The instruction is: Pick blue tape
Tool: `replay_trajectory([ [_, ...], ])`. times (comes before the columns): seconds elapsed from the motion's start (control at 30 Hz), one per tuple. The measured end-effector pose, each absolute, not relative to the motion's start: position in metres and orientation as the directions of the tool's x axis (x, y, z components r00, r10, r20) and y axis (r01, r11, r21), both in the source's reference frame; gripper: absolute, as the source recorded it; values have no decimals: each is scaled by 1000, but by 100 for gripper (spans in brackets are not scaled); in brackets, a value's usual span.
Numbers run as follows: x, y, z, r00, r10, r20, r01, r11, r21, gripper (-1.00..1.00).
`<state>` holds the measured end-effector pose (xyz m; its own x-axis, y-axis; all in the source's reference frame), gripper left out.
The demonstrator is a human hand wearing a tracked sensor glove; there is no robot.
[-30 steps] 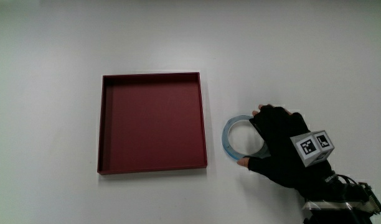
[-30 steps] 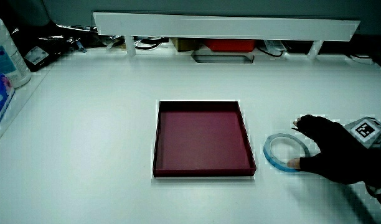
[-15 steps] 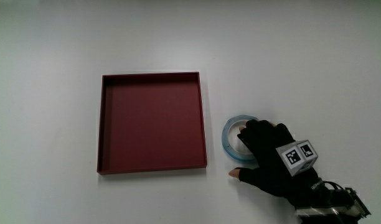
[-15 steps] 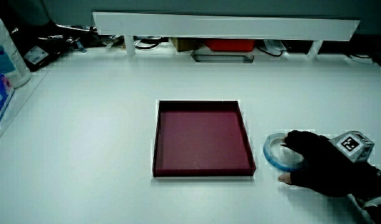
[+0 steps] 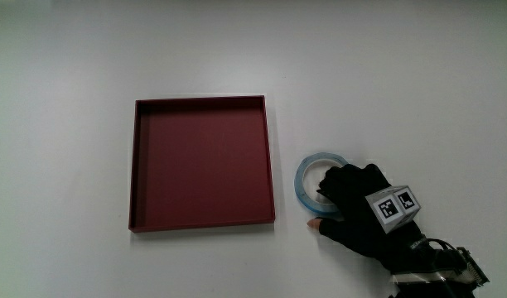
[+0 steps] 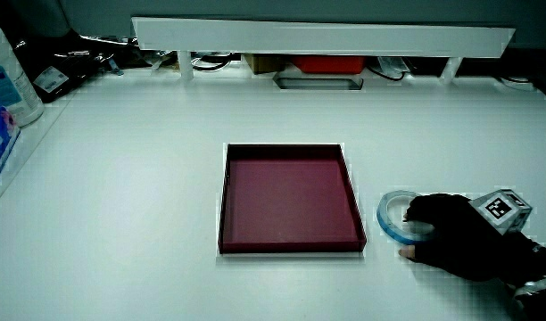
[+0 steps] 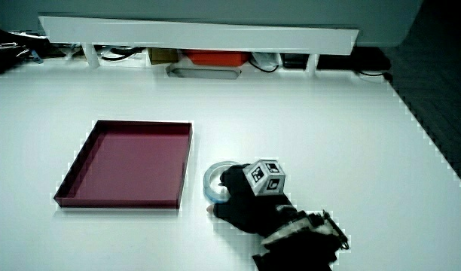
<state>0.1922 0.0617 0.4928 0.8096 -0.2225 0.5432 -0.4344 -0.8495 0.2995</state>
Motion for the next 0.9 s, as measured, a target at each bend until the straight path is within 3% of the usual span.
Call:
replay_trajectory([
  [0.7,179,66,487,794,-248,555,-465,-835,293,100],
  [0.9,176,69,486,800,-266,537,-473,-831,293,100],
])
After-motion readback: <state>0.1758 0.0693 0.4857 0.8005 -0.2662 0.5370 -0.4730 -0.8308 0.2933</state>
